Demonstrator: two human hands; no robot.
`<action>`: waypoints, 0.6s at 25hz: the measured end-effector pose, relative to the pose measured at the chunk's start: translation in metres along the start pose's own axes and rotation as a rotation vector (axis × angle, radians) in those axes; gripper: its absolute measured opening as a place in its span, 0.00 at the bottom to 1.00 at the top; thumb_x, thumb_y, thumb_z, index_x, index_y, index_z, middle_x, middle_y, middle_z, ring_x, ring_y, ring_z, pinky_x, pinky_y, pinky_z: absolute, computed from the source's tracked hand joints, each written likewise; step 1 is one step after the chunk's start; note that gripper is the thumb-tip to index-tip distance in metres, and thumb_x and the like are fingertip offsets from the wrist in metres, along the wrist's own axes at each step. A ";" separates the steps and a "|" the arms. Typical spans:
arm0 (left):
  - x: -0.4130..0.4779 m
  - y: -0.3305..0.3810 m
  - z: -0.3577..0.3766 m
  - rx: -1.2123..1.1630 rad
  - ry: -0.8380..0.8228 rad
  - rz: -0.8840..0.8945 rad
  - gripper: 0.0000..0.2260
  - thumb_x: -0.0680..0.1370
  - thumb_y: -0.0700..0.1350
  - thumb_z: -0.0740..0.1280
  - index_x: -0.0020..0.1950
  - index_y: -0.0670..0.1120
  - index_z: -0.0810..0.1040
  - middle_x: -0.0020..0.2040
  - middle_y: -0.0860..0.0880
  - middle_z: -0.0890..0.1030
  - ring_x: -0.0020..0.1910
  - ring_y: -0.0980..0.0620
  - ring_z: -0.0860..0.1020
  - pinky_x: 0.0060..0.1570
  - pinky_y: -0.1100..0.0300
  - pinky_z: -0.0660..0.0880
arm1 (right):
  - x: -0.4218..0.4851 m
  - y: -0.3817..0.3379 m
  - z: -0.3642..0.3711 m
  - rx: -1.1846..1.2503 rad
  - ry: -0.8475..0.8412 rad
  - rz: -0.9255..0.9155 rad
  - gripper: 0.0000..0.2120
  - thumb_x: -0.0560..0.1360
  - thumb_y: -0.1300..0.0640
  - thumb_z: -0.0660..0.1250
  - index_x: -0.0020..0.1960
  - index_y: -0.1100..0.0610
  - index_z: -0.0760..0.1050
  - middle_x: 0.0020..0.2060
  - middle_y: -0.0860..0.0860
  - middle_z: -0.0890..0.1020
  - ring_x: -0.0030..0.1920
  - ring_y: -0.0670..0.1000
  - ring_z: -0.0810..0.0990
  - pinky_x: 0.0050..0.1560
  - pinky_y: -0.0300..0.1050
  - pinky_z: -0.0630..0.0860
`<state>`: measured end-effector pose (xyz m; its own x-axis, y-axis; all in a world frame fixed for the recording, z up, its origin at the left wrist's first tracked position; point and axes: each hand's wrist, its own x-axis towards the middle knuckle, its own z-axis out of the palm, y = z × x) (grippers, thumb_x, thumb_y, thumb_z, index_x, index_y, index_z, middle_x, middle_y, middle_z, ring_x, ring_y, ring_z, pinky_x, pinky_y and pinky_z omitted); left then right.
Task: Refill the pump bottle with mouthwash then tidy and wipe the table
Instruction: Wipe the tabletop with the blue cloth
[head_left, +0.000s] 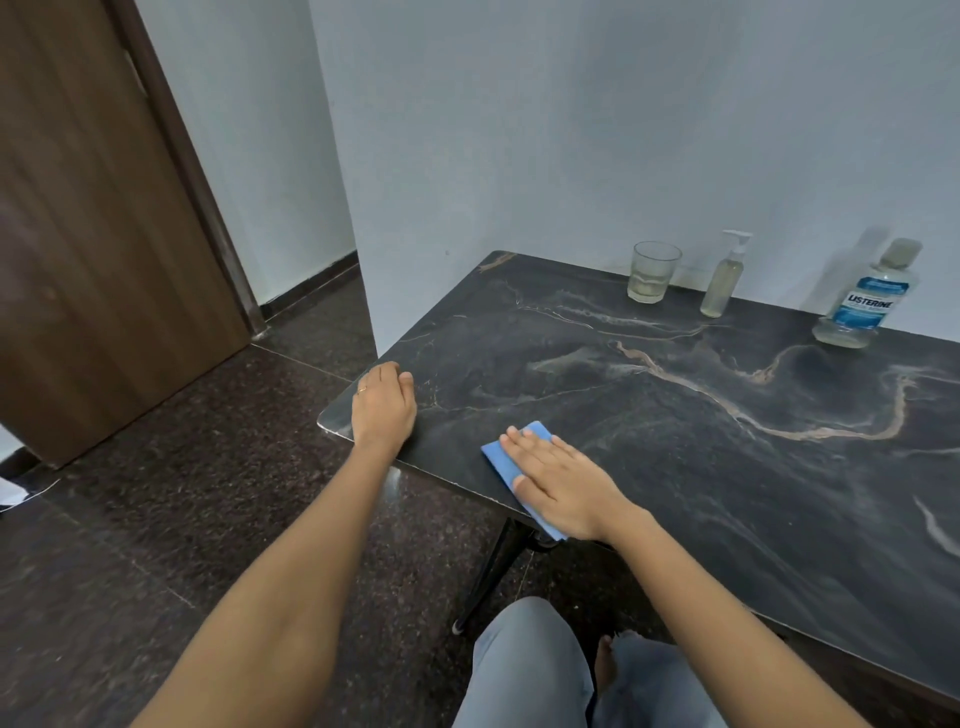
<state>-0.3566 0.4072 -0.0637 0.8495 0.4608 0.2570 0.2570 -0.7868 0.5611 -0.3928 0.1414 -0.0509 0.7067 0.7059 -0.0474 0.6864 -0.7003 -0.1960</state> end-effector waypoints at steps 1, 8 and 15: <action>0.005 -0.009 -0.003 0.031 -0.033 0.017 0.16 0.82 0.46 0.54 0.63 0.38 0.72 0.62 0.38 0.75 0.62 0.37 0.71 0.61 0.46 0.66 | -0.003 0.011 -0.001 0.002 0.011 0.044 0.26 0.82 0.46 0.45 0.78 0.52 0.46 0.78 0.46 0.49 0.77 0.44 0.45 0.75 0.44 0.41; 0.024 -0.031 -0.003 0.087 -0.086 0.179 0.12 0.81 0.45 0.57 0.60 0.41 0.75 0.58 0.42 0.79 0.58 0.41 0.75 0.59 0.47 0.68 | 0.018 0.121 -0.017 -0.014 0.110 0.464 0.26 0.82 0.48 0.46 0.78 0.54 0.49 0.78 0.49 0.51 0.77 0.47 0.49 0.75 0.47 0.45; 0.024 -0.038 0.003 -0.003 0.068 0.061 0.13 0.81 0.46 0.57 0.59 0.43 0.76 0.58 0.45 0.79 0.59 0.42 0.75 0.60 0.46 0.67 | 0.102 0.178 -0.037 0.005 0.060 0.656 0.27 0.82 0.49 0.43 0.78 0.57 0.45 0.78 0.52 0.47 0.78 0.50 0.45 0.77 0.50 0.43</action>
<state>-0.3446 0.4472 -0.0813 0.8303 0.4386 0.3439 0.2038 -0.8132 0.5452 -0.1919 0.0844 -0.0539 0.9865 0.1259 -0.1043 0.1096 -0.9827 -0.1493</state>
